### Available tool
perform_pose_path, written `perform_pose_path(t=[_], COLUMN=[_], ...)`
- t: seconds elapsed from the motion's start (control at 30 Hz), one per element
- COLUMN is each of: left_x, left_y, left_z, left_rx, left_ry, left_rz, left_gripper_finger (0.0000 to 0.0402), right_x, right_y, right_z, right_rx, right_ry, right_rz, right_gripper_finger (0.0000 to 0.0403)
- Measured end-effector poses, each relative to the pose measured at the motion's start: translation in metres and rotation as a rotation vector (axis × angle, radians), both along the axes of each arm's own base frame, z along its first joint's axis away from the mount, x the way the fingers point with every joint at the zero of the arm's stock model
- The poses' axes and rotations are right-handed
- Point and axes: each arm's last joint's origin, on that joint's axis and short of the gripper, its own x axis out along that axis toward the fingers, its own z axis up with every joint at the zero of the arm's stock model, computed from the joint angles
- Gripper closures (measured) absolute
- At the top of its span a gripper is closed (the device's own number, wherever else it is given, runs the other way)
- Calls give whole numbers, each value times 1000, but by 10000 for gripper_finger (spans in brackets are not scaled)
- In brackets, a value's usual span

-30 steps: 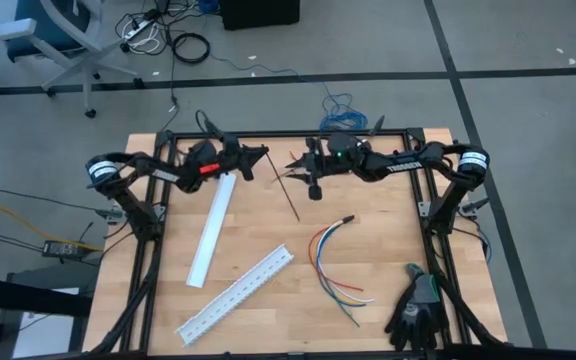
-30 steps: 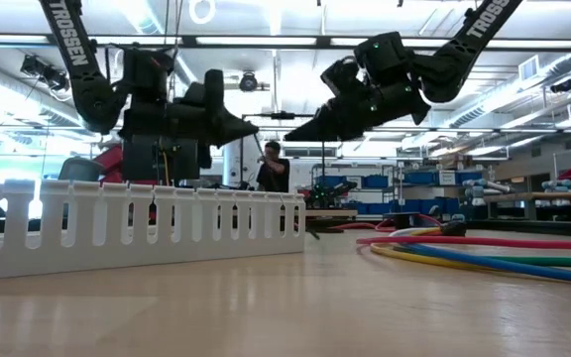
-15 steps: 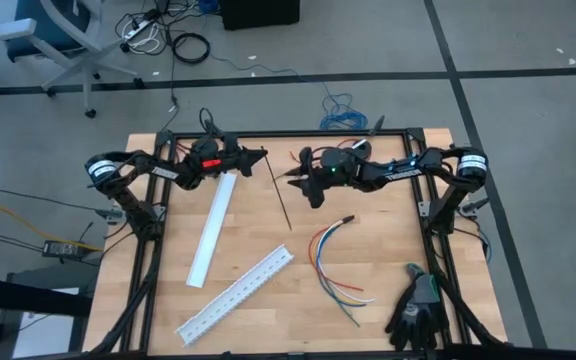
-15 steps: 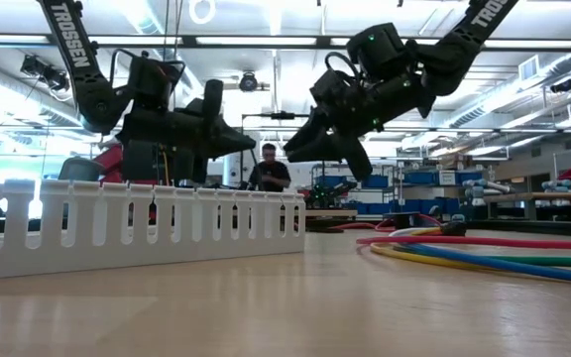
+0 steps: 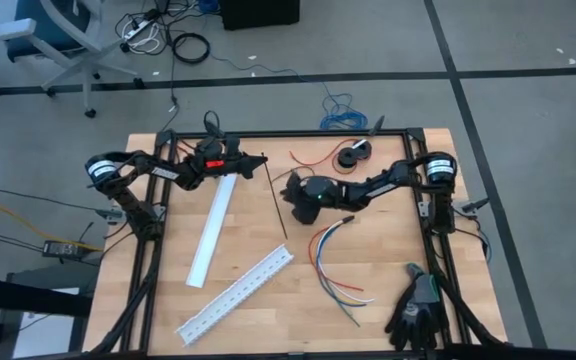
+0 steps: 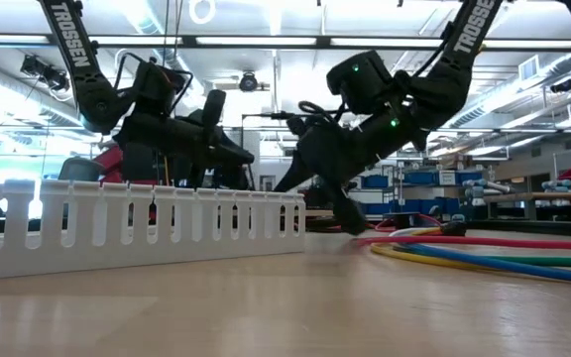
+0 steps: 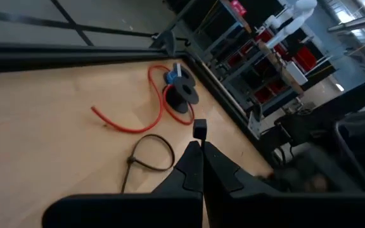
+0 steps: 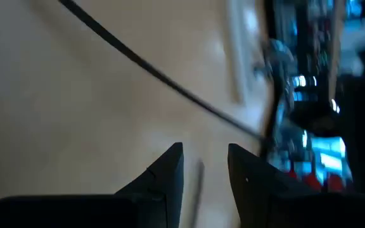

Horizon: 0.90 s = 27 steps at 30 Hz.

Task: Ziptie cables
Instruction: Wrap the left black zip tie

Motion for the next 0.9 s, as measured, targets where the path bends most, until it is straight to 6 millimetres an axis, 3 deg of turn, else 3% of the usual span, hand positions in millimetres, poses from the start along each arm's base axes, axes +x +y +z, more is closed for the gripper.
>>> perform_pose_path(t=[0.3,0.9], left_x=[0,2], left_y=[0,4], left_z=[0,8], left_rx=[-5,-9], left_ry=[3,-63], left_rz=[14,26], left_gripper_finger=[401,401], right_x=[10,14], right_y=[15,16], right_z=[-9,-11], right_rx=[-52,-25], right_ry=[41,156], right_rz=[111,189], right_gripper_finger=[292,292])
